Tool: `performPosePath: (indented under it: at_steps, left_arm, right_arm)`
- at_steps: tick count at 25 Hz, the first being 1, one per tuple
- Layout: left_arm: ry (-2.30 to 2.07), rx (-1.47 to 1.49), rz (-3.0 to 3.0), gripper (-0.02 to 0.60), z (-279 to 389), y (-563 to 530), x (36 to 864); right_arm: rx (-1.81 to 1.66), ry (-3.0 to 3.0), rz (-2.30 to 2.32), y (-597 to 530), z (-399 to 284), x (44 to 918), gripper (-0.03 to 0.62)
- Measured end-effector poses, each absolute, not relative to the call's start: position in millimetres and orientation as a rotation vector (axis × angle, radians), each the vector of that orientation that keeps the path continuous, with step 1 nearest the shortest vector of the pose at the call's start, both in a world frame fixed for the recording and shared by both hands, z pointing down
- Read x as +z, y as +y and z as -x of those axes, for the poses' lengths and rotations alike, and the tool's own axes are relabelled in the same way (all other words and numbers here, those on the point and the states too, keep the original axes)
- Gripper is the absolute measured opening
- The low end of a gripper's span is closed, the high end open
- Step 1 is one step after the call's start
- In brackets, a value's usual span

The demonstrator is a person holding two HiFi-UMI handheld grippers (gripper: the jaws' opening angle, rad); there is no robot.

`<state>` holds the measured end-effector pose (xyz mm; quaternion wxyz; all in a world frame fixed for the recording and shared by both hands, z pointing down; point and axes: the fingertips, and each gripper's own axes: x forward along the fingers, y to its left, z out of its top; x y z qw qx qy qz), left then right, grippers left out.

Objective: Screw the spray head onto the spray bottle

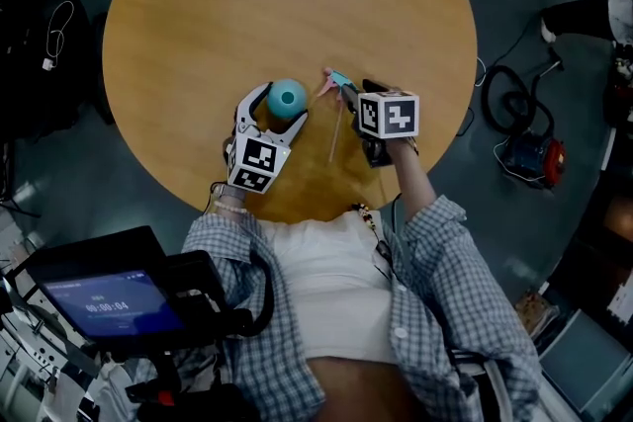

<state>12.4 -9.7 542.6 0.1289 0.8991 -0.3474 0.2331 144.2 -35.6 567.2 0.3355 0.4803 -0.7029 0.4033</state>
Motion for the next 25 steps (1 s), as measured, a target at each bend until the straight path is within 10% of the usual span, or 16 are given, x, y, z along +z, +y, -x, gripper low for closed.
performPosePath:
  at_steps: [25]
  left_arm:
    - [-1.008,0.678,-2.629,0.373,-16,-9,539]
  right_arm:
    - [0.919,-1.887,-1.027,-34,-118,575,0.132]
